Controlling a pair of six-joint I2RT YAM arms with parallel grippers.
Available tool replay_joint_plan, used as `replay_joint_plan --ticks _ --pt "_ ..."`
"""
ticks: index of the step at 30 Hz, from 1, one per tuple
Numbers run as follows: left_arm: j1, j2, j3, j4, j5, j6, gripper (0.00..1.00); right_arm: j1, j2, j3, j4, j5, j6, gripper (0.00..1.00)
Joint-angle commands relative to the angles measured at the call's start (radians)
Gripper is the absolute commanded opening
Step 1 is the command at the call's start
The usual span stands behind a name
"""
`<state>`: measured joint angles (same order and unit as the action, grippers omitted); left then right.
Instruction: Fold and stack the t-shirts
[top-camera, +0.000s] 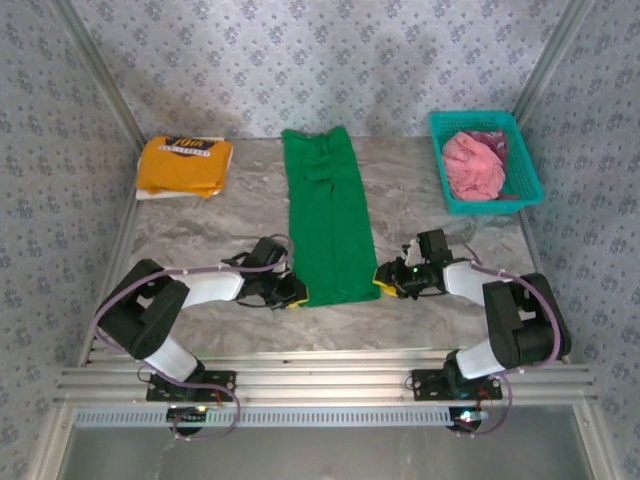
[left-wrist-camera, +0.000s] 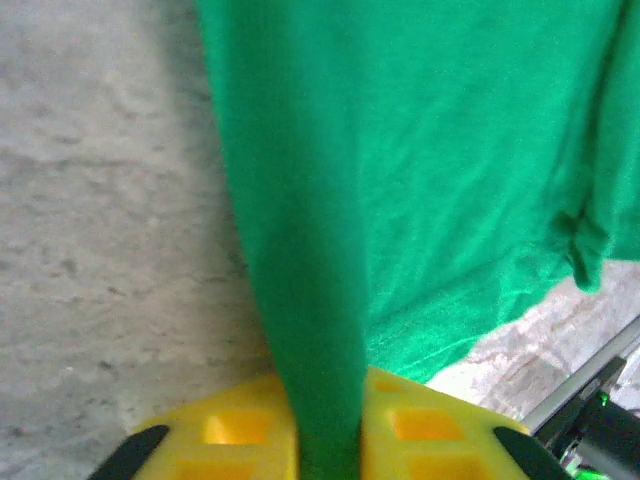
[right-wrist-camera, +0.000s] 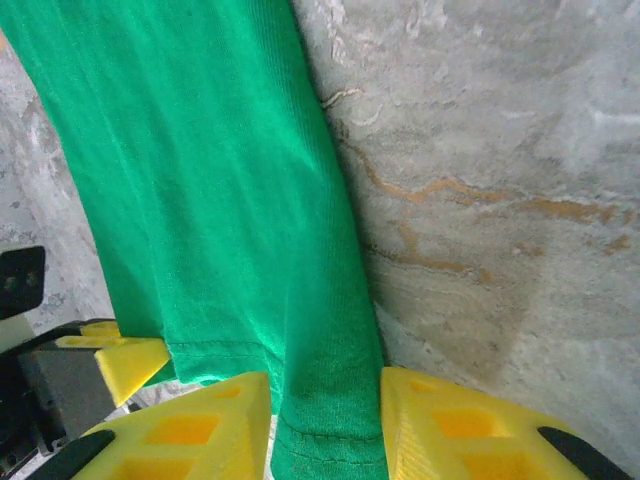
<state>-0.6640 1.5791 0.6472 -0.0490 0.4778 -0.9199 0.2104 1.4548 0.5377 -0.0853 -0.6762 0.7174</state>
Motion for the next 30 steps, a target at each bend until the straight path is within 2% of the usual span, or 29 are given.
replay_joint_plan --ticks 1,4,7,11,16,22,30 --pt "-0.002 0.013 0.022 -0.019 -0.017 0.018 0.12 0.009 0.004 0.017 -0.025 0.014 -0.018 0.36" --pt "0.008 0.011 0.037 -0.048 -0.031 0.034 0.03 0.012 0.007 0.022 -0.050 0.027 -0.034 0.35" --pt "0.017 -0.003 0.043 -0.067 -0.039 0.045 0.00 0.017 0.016 0.027 -0.057 0.032 -0.033 0.35" --pt "0.031 -0.023 0.047 -0.100 -0.045 0.062 0.00 0.043 0.044 0.036 -0.066 0.012 -0.030 0.36" --pt "0.052 -0.084 0.009 -0.114 -0.075 0.061 0.00 0.063 0.008 -0.002 -0.057 -0.002 -0.008 0.38" --pt "0.064 -0.061 -0.018 -0.070 -0.049 0.059 0.00 0.102 0.034 -0.008 0.031 -0.009 0.057 0.38" --pt "0.065 -0.076 -0.036 -0.065 -0.066 0.064 0.00 0.162 0.078 0.003 0.098 0.019 0.126 0.28"
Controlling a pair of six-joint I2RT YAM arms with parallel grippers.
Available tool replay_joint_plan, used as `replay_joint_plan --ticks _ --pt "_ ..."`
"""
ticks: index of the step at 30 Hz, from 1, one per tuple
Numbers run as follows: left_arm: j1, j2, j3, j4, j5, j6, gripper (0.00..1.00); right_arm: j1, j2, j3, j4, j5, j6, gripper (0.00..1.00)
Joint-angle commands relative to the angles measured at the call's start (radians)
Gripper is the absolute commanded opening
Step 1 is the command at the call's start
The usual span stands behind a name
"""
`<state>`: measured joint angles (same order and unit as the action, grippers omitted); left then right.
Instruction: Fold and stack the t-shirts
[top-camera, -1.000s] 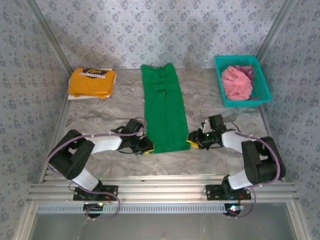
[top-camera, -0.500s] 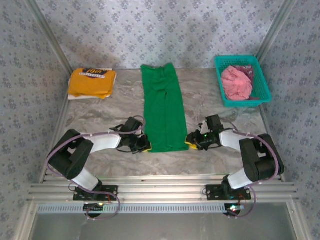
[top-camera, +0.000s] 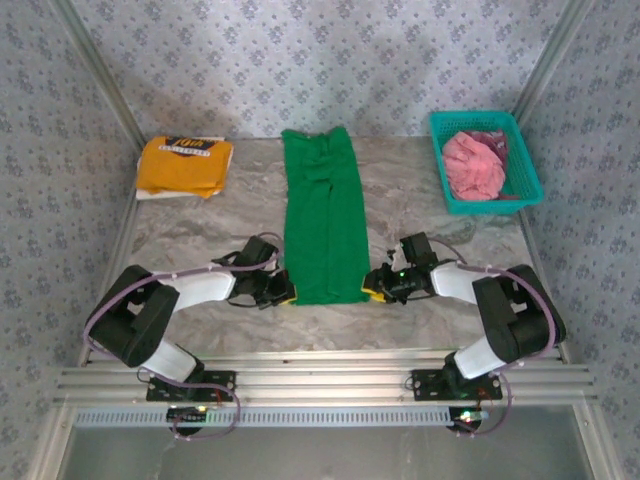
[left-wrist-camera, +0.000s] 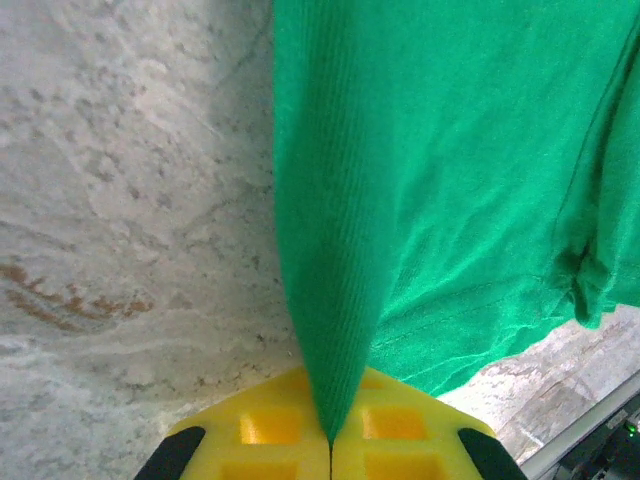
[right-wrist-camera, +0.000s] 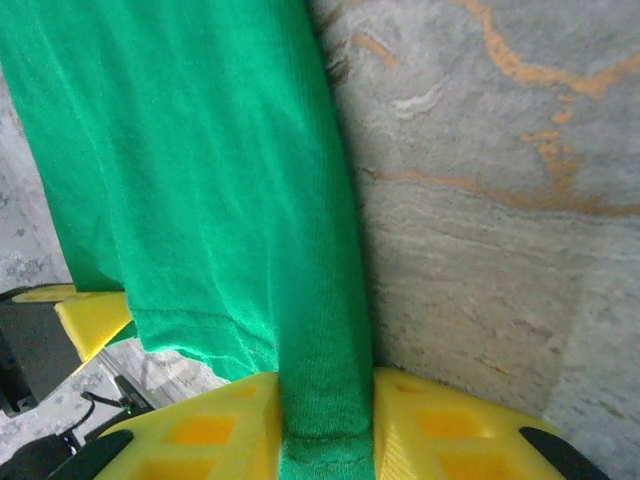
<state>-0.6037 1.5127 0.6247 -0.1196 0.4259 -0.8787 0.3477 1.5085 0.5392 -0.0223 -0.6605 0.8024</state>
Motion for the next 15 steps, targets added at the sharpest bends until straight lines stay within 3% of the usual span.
replay_joint_plan --ticks 1,7,15 --pt "0.006 -0.012 -0.017 0.009 -0.014 0.021 0.00 0.029 0.023 0.006 0.029 0.011 0.040 0.24" --pt "0.035 -0.078 -0.040 -0.012 -0.035 0.021 0.00 0.015 -0.028 0.022 -0.033 0.040 0.021 0.01" --pt "0.058 -0.215 0.008 -0.099 -0.068 0.062 0.00 0.034 -0.098 0.118 -0.140 0.033 -0.015 0.00"
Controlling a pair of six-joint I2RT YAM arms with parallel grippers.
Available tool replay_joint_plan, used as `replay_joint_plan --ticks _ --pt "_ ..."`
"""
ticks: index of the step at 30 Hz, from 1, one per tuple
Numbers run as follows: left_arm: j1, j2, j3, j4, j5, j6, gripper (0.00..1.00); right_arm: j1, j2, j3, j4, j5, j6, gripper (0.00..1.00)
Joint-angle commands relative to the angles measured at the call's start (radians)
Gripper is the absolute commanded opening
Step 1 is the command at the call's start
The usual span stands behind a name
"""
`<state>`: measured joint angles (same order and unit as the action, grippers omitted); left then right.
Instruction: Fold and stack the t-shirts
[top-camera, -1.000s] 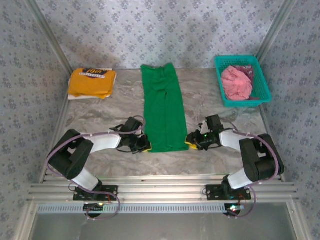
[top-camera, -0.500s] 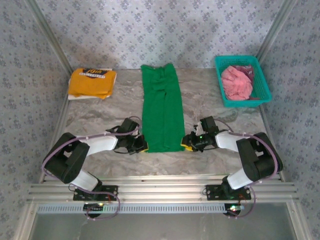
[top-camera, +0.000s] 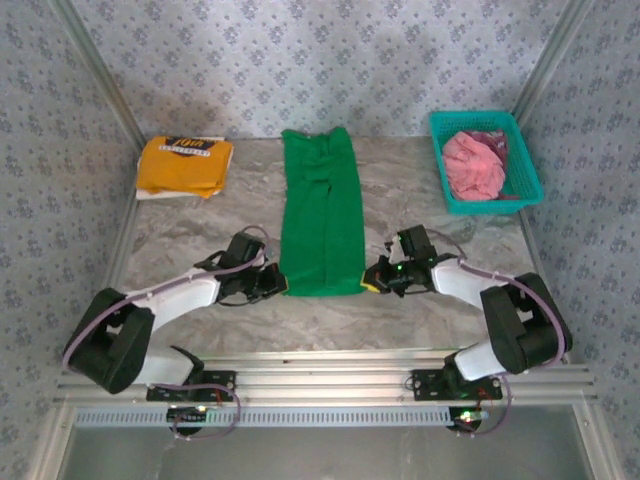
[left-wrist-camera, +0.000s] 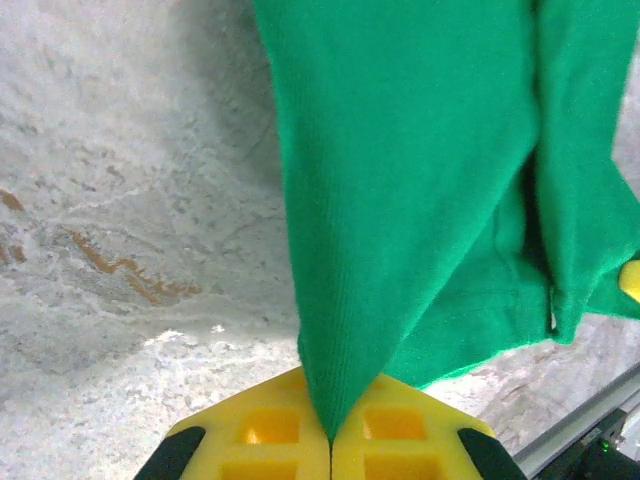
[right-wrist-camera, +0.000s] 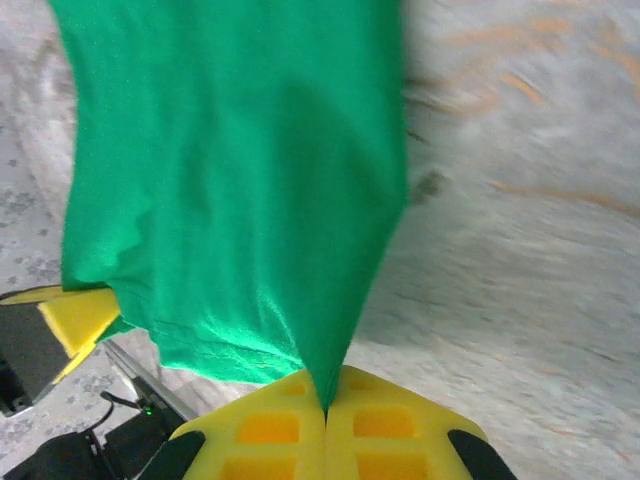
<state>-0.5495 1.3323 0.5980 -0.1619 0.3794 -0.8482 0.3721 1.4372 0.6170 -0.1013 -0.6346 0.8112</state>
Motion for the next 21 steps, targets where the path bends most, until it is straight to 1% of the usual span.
replay_joint_plan --ticks 1,4,7,12,15,18,19,21 --pt "0.004 -0.044 0.032 -0.060 -0.030 0.032 0.00 0.014 -0.030 0.045 -0.059 0.009 -0.020 0.00" --pt "0.002 -0.056 0.000 -0.045 -0.025 0.014 0.00 0.030 -0.034 0.055 -0.056 0.009 -0.010 0.00" --pt "-0.017 -0.076 -0.031 -0.030 -0.036 -0.005 0.00 0.055 -0.048 0.051 -0.062 0.023 -0.003 0.00" --pt "-0.053 -0.120 -0.101 -0.046 -0.054 -0.033 0.00 0.068 -0.081 -0.034 -0.061 0.023 0.016 0.00" --pt "-0.069 -0.214 -0.154 -0.092 -0.068 -0.069 0.00 0.083 -0.155 -0.087 -0.094 0.037 0.031 0.00" --pt "-0.066 -0.358 -0.132 -0.201 -0.127 -0.068 0.00 0.080 -0.237 -0.072 -0.158 0.057 0.024 0.00" --pt "-0.055 -0.395 -0.108 -0.235 -0.157 -0.056 0.00 0.073 -0.253 -0.052 -0.177 0.067 0.018 0.00" --pt "-0.007 -0.416 -0.067 -0.250 -0.145 -0.029 0.00 0.049 -0.246 -0.003 -0.187 0.058 0.004 0.00"
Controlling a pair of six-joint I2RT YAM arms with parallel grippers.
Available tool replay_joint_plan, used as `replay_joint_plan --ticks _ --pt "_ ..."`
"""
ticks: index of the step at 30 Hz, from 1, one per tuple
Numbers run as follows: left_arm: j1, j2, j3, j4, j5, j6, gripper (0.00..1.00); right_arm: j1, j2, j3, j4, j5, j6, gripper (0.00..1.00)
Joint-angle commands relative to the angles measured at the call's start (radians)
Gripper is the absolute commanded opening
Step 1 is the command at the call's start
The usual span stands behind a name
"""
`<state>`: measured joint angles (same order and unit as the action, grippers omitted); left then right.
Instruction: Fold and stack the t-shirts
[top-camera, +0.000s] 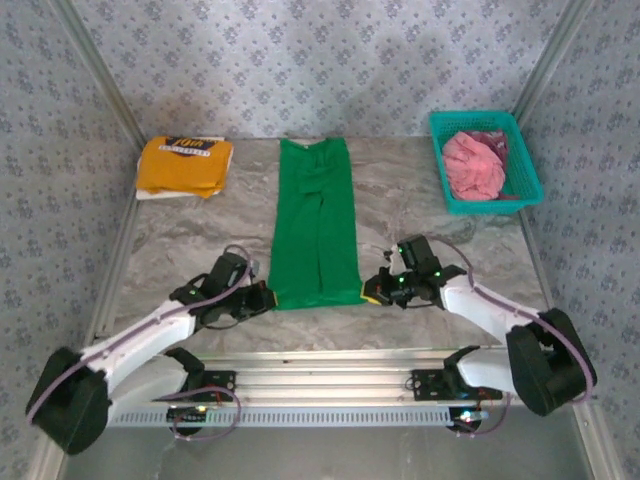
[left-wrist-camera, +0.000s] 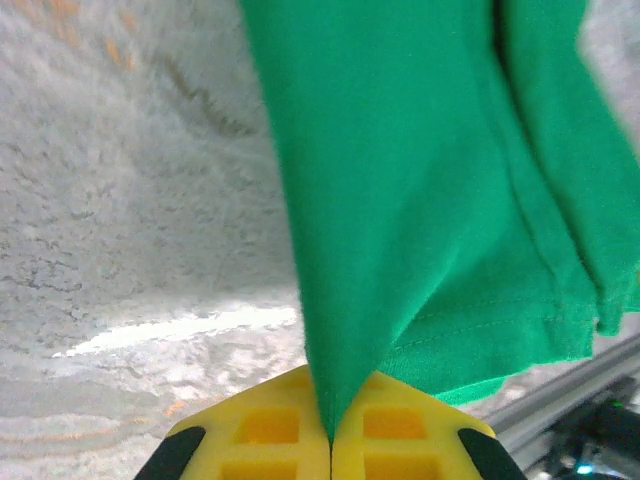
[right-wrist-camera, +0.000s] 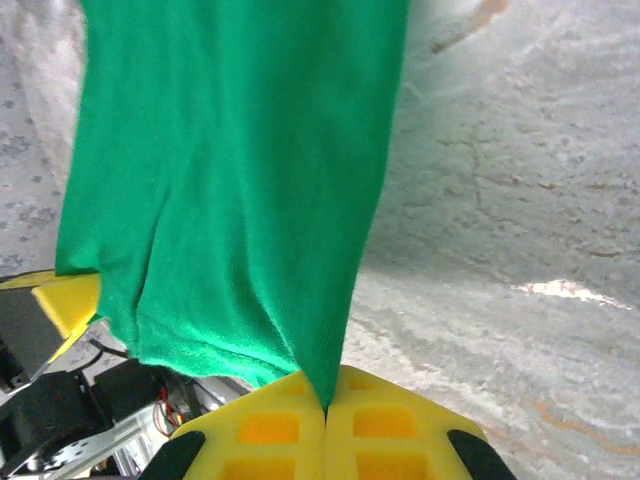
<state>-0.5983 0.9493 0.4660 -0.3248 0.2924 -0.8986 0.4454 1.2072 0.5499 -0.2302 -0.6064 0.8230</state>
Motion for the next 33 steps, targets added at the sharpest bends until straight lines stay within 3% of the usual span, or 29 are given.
replay_joint_plan --ticks 1,7,19,33 --pt "0.077 -0.018 0.087 -0.076 -0.025 0.041 0.00 -0.037 0.003 0.086 -0.059 0.021 -0.016 0.00" --pt "0.122 0.180 0.232 -0.006 0.061 0.128 0.00 -0.041 0.175 0.257 -0.071 -0.004 -0.081 0.00" --pt "0.258 0.578 0.631 -0.111 0.152 0.369 0.00 -0.159 0.410 0.513 -0.122 -0.047 -0.186 0.00" --pt "0.299 0.925 0.950 -0.179 0.118 0.491 0.00 -0.197 0.717 0.828 -0.141 -0.060 -0.233 0.00"
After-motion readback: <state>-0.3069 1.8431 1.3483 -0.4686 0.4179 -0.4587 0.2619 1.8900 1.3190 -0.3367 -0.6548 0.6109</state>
